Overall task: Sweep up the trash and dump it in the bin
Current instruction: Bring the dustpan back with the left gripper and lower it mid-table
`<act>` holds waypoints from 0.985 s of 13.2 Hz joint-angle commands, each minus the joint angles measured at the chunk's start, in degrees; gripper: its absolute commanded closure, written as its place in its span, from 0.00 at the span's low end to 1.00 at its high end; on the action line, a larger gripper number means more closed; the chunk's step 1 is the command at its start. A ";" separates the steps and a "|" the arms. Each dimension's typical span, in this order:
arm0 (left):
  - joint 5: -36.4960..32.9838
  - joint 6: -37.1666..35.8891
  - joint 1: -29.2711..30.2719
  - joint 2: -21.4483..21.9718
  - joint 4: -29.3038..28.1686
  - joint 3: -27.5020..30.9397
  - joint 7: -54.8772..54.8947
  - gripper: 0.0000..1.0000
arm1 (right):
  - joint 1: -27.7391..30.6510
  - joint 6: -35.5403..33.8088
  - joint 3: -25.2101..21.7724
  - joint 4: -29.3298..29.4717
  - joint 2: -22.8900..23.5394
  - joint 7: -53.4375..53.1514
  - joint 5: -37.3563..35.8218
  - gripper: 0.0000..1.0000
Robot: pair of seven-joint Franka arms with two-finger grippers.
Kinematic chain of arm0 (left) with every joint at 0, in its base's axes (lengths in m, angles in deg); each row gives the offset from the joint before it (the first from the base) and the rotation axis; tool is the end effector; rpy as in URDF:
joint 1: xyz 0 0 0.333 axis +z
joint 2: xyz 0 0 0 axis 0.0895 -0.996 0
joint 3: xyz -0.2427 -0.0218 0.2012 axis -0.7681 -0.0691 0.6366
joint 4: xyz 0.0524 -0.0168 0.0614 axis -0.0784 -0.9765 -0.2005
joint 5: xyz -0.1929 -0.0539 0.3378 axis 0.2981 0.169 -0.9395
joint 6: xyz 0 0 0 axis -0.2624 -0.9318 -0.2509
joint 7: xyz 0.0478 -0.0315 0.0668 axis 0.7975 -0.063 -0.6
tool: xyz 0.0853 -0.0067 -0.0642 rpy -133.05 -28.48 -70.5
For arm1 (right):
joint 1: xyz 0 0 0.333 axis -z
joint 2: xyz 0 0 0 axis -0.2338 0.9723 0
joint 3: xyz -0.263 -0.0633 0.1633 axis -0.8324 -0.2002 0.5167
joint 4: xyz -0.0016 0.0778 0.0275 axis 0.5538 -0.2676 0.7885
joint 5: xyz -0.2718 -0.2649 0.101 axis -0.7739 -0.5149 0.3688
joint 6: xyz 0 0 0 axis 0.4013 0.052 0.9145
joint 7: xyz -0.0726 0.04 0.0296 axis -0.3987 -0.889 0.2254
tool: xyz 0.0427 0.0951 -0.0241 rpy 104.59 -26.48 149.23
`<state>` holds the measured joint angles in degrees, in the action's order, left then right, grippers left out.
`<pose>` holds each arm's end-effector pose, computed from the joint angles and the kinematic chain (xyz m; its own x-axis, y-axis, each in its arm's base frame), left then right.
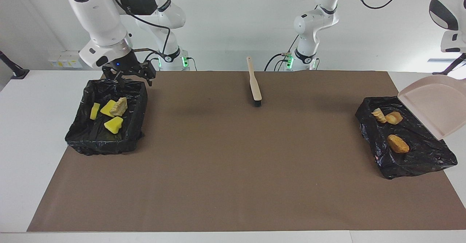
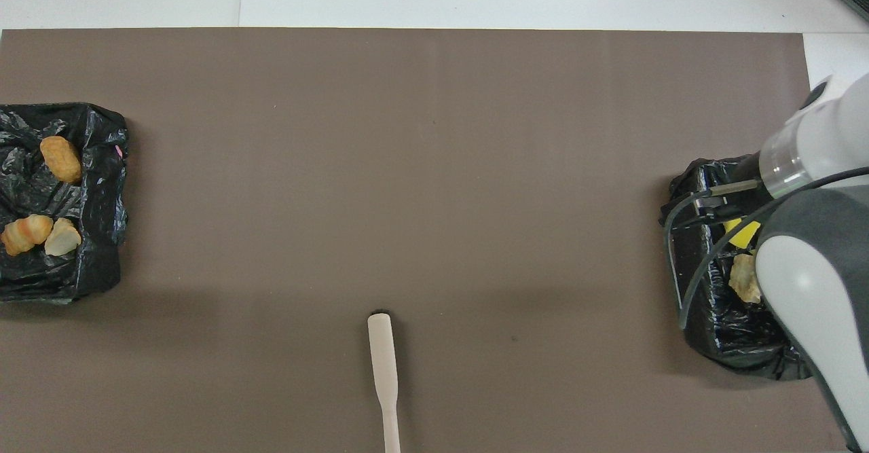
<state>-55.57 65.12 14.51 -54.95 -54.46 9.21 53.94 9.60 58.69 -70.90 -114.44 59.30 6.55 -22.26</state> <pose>0.5688 0.2033 0.6464 0.1652 -0.7042 -0.6905 -0.9857 -0.0951 -0.1389 0.5545 -0.0002 0.5874 0.9976 -0.0074 -0.0695 -0.0066 -0.9999 0.0114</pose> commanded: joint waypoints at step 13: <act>37.36 -13.13 -16.37 4.67 -5.61 -6.44 -72.29 1.00 | 1.54 1.82 -1.44 -5.35 -8.93 -4.76 3.94 0.00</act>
<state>-22.54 52.28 1.78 -51.34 -57.15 1.81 -4.16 11.34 58.60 -72.68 -115.84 52.45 3.47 -19.32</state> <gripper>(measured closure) 0.692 0.000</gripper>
